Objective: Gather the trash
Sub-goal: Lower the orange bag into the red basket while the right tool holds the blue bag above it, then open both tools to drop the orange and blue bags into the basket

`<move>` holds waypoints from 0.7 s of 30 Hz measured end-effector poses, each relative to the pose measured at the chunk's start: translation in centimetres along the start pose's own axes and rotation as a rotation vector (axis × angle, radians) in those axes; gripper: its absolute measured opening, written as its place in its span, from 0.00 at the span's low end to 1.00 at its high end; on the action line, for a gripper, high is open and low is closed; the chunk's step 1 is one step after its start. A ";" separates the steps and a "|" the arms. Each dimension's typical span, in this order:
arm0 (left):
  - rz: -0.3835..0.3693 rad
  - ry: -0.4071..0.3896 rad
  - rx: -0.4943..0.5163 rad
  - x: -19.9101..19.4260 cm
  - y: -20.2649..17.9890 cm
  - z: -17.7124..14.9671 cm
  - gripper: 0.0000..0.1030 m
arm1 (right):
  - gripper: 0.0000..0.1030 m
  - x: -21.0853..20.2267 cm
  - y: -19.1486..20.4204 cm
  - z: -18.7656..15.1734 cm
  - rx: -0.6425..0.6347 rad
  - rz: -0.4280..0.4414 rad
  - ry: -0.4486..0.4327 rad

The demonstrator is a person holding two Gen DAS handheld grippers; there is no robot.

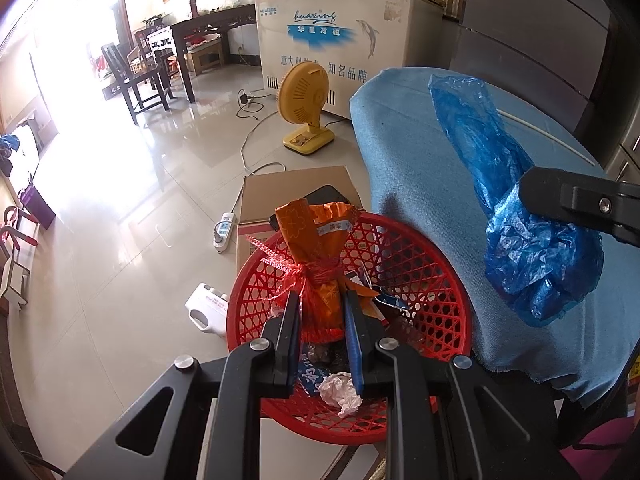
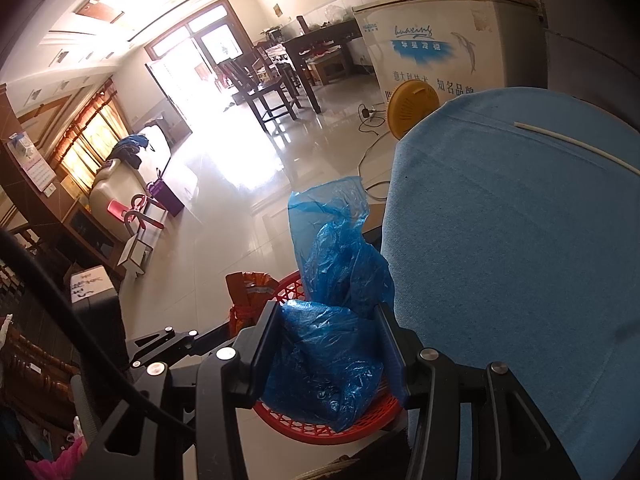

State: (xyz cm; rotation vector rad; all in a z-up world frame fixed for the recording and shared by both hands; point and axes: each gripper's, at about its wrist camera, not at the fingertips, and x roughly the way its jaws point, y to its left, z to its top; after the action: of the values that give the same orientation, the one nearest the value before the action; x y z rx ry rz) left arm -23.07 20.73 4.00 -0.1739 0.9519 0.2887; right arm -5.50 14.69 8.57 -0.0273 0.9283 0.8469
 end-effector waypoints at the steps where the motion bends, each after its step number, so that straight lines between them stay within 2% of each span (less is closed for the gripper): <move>1: -0.001 0.000 0.000 0.0 0.0 0.0 0.21 | 0.49 0.0 0.0 0.0 0.000 0.000 0.001; 21: -0.003 -0.003 0.007 -0.1 -0.1 0.0 0.21 | 0.50 0.5 0.7 -0.2 -0.023 -0.006 -0.007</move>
State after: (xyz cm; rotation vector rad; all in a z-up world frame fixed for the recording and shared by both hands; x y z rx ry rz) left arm -23.11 20.58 4.09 -0.1685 0.9495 0.2826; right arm -5.95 15.41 8.36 -0.0475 0.9118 0.8516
